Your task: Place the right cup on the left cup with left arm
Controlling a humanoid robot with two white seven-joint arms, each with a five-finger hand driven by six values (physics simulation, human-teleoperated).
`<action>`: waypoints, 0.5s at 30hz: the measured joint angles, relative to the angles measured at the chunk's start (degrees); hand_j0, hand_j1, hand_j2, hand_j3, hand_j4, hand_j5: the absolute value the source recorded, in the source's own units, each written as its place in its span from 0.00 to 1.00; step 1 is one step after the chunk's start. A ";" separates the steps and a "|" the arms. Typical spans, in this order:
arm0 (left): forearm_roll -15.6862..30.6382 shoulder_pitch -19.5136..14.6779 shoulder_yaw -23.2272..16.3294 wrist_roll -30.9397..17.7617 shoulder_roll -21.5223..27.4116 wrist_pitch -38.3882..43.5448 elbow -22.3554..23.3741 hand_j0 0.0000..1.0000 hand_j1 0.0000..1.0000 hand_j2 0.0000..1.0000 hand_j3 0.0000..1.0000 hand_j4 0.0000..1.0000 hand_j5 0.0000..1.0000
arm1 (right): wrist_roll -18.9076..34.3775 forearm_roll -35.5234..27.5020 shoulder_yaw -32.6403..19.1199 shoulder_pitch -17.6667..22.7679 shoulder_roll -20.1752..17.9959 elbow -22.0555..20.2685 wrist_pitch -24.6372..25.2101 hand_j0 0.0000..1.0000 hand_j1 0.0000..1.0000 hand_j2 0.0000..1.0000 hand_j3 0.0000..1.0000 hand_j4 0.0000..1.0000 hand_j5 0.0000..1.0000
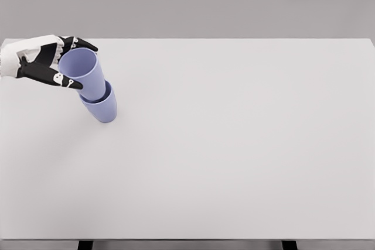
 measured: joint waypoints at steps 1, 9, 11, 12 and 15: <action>-0.03 -0.09 0.00 0.00 -0.15 0.00 0.09 0.69 0.69 0.69 0.69 0.69 0.69 | 0.00 0.00 0.00 0.00 0.00 0.00 0.00 1.00 1.00 1.00 1.00 1.00 1.00; -0.28 0.00 -0.11 0.00 -1.16 -0.13 1.28 0.69 0.69 0.69 0.69 0.69 0.69 | 0.00 0.00 0.00 0.00 0.00 0.00 0.00 1.00 1.00 1.00 1.00 1.00 1.00; -0.30 0.00 -0.15 0.00 -1.28 -0.15 1.50 0.71 0.71 0.71 0.71 0.71 0.71 | 0.00 0.00 0.00 0.00 0.00 0.00 0.00 1.00 1.00 1.00 1.00 1.00 1.00; -0.32 0.00 -0.18 0.00 -1.32 -0.17 1.59 0.71 0.71 0.71 0.71 0.71 0.71 | 0.00 0.00 0.00 0.00 0.00 0.00 0.00 1.00 1.00 1.00 1.00 1.00 1.00; -0.39 0.00 -0.25 0.01 -1.38 -0.22 1.73 0.77 0.77 0.77 0.77 0.77 0.77 | 0.00 0.00 0.00 0.00 0.00 0.00 0.00 1.00 1.00 1.00 1.00 1.00 1.00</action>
